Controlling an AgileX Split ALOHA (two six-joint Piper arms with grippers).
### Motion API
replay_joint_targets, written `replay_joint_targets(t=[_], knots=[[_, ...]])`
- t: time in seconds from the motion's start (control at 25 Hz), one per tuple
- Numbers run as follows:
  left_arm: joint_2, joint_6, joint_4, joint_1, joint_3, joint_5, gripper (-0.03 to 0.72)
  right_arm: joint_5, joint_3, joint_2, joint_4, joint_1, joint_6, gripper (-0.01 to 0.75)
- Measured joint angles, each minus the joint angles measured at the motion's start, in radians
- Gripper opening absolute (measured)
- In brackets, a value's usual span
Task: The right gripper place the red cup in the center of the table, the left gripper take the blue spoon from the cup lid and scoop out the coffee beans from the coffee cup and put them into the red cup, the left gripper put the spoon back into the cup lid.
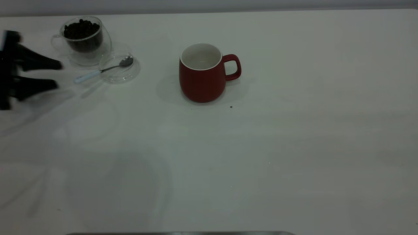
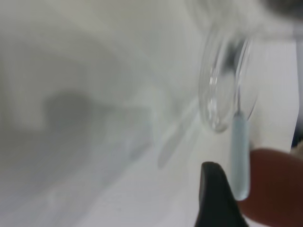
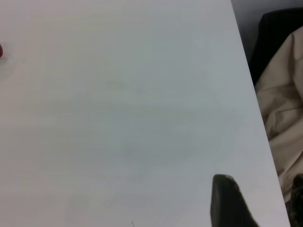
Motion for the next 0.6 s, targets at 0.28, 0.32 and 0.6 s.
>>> replay_joint_targets(t=[0.28, 0.32, 0.6], knots=[[-0.289, -0.097, -0.004, 0.165, 0.004, 0.245, 0.487, 0.000, 0.000, 0.000, 0.000, 0.000, 0.000, 0.347], [-0.350, -0.098, -0.004, 0.171, 0.004, 0.270, 0.487, 0.000, 0.000, 0.000, 0.000, 0.000, 0.000, 0.347], [-0.897, -0.242, 0.341, 0.141, 0.005, 0.131, 0.479, 0.000, 0.000, 0.000, 0.000, 0.000, 0.000, 0.347]])
